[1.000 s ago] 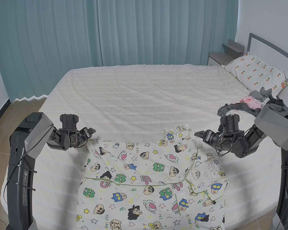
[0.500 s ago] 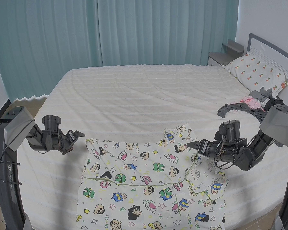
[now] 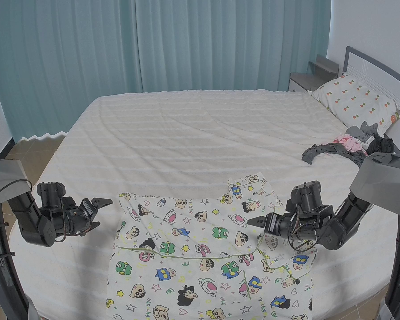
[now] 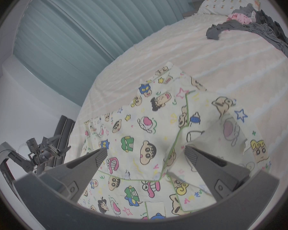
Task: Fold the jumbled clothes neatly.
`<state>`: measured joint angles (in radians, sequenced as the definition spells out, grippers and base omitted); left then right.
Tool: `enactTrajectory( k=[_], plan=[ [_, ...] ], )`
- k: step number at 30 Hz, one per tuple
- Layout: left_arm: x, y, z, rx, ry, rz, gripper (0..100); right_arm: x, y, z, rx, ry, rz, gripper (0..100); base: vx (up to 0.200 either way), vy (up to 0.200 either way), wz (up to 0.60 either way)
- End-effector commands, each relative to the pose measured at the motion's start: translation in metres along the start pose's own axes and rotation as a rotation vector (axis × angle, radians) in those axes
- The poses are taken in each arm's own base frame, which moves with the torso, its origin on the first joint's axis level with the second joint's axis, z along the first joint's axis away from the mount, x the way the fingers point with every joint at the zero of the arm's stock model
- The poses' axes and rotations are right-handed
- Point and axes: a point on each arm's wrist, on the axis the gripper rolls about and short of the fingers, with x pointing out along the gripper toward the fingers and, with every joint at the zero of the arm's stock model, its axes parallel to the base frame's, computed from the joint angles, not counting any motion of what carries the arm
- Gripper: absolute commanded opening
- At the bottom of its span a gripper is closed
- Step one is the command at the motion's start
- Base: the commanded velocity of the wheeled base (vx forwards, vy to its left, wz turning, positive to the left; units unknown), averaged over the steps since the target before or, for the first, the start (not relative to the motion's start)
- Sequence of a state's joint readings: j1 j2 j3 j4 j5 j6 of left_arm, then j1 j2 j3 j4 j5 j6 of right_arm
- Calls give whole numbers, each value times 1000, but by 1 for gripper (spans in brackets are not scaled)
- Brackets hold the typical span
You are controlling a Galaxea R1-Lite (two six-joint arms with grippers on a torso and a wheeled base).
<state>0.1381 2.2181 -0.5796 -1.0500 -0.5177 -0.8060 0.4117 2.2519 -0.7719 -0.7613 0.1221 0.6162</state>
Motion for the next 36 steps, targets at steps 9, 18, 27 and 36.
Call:
enactTrajectory(
  k=[9,18,27,36],
  plan=[
    [-13,0,-10,-23,22,-1,100,39,20,1,-29,57,9,100,0,0,0],
    [-14,2,-13,-23,29,4,100,68,18,22,0,76,-30,100,0,0,0],
    [-14,2,-13,-21,30,5,100,85,5,29,37,126,-107,100,0,0,0],
    [-14,2,-14,-23,31,7,100,78,1,35,73,111,-119,100,0,0,0]
  ],
)
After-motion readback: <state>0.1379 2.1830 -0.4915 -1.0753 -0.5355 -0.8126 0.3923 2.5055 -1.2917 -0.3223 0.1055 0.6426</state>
